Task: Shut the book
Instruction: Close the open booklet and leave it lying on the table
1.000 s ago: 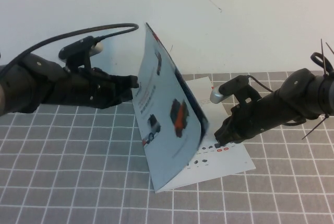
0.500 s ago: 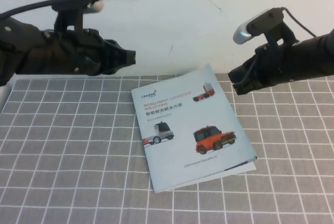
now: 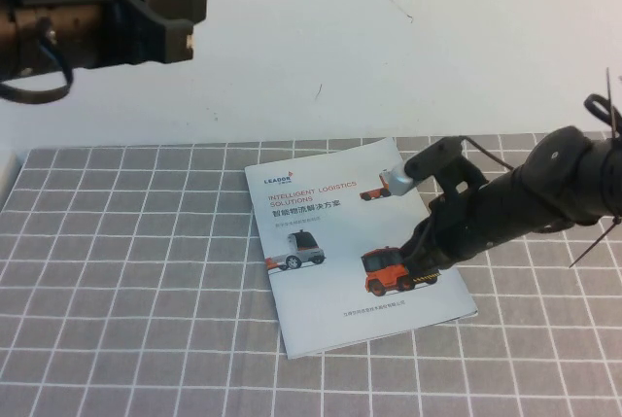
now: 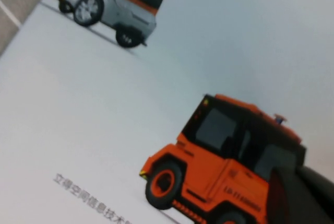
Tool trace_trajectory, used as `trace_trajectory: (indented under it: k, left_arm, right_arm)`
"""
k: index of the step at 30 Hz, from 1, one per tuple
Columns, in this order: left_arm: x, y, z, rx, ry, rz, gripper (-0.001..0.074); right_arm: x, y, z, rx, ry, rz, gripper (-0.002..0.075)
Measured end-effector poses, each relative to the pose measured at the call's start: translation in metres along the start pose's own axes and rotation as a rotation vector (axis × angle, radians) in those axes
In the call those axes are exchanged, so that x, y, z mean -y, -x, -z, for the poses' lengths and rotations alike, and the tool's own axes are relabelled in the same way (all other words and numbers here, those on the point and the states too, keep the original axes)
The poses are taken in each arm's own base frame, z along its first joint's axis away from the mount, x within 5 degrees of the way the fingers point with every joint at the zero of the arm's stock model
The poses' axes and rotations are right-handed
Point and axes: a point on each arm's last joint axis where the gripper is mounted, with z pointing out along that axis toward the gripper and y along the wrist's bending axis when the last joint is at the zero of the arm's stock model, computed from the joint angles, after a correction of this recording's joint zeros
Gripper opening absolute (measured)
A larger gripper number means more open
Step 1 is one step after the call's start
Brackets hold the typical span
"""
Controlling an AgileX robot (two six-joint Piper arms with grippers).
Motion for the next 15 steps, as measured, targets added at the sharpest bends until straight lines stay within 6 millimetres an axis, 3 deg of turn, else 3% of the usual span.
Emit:
trace_trajectory:
  k: [3, 9, 12, 15]
  left_arm:
    - [0.011, 0.002, 0.023, 0.038, 0.000, -0.027, -0.0003]
    - [0.026, -0.025, 0.059, 0.056, 0.010, -0.040, -0.0003]
    - [0.030, -0.047, 0.075, 0.076, 0.048, -0.072, -0.0003]
    - [0.031, -0.068, 0.090, 0.119, 0.114, -0.155, -0.0003]
  right_arm:
    - [0.001, -0.009, -0.015, -0.033, 0.004, -0.010, -0.0001]
    - [0.001, -0.003, -0.008, -0.015, -0.026, 0.030, -0.0001]
    - [-0.004, 0.015, 0.023, 0.057, -0.059, 0.078, -0.0001]
    - [-0.016, 0.041, 0.077, 0.183, -0.116, 0.152, -0.0001]
